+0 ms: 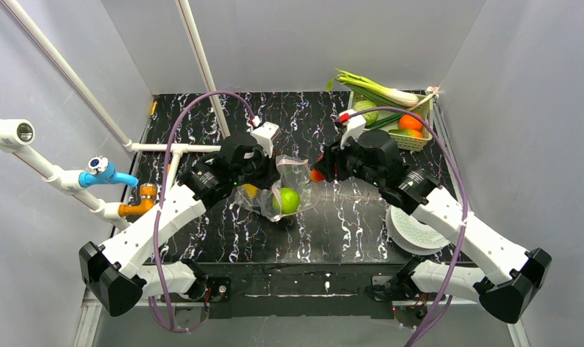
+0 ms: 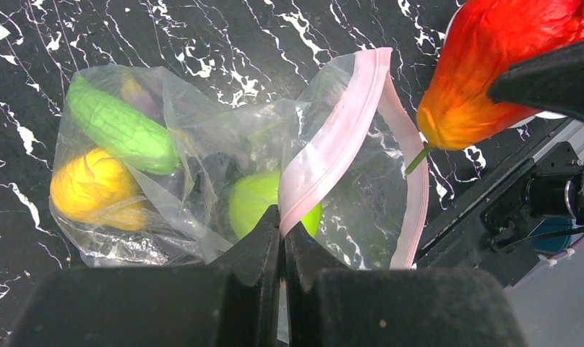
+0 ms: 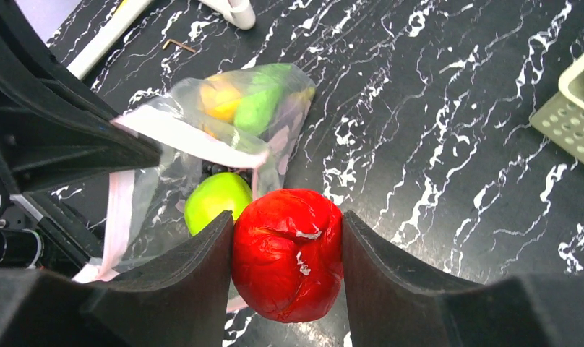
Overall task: Place the food in the zip-top bag and seal the zipper
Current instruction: Place the fake fruit in the zipper food storage bag.
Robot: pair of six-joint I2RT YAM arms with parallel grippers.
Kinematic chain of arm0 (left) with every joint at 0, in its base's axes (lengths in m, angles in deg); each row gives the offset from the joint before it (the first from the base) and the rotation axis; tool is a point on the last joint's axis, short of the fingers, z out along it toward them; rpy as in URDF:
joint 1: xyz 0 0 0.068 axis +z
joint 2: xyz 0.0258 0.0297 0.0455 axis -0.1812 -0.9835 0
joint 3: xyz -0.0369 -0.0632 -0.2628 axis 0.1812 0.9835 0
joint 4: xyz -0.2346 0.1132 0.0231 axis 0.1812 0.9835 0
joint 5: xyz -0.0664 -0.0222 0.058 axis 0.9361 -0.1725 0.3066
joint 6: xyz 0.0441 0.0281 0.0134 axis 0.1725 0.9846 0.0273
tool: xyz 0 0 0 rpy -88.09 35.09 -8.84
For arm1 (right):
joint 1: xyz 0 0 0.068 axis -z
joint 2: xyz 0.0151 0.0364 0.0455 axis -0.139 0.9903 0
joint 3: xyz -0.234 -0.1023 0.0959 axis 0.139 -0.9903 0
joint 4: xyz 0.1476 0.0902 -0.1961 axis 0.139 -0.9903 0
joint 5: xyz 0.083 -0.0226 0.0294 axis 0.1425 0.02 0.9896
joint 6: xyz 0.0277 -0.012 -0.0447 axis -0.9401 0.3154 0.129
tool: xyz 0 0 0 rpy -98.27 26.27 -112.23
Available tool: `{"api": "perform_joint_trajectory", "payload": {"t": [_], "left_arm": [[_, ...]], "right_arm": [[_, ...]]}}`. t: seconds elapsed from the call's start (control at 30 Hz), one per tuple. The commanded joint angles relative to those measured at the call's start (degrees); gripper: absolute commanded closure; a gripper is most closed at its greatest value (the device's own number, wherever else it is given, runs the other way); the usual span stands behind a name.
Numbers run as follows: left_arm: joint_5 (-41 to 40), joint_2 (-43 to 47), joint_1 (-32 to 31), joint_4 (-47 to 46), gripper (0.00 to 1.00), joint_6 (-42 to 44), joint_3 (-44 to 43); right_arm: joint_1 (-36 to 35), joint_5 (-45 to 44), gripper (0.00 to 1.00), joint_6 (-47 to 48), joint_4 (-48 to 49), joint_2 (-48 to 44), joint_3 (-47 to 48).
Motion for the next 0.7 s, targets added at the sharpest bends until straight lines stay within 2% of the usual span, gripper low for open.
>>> {"api": "perform_joint_trajectory", "payload": {"t": [0.0,0.13,0.37,0.5,0.67], "left_arm": [[0.3,0.5,0.2,-0.5,1.0,-0.2,0.5],[0.2,0.9,0.2,-0.5,1.0,-0.2,0.6],[0.6,1.9,0.2,-0.9,1.0,-0.3,0.8],[0.2,2.4,0.2,-1.4,1.0,-0.3,1.1],[-0.1,4.1,0.2,-2.6,1.0,-0.3,2.1]], "right_arm": [[-3.1,-6.5,0.99,3.2,2.8,2.3,5.5],[-3.5,-8.1,0.99,4.3,2.2,1.8,6.8],[-5.0,-3.1,0.98,0.5,7.6,3.8,3.8],[-5.8,-0.8,0.93,-3.6,11.8,7.7,3.5],[-7.3,-0.6,0.8,-5.3,14.6,12.5,4.6]]}}
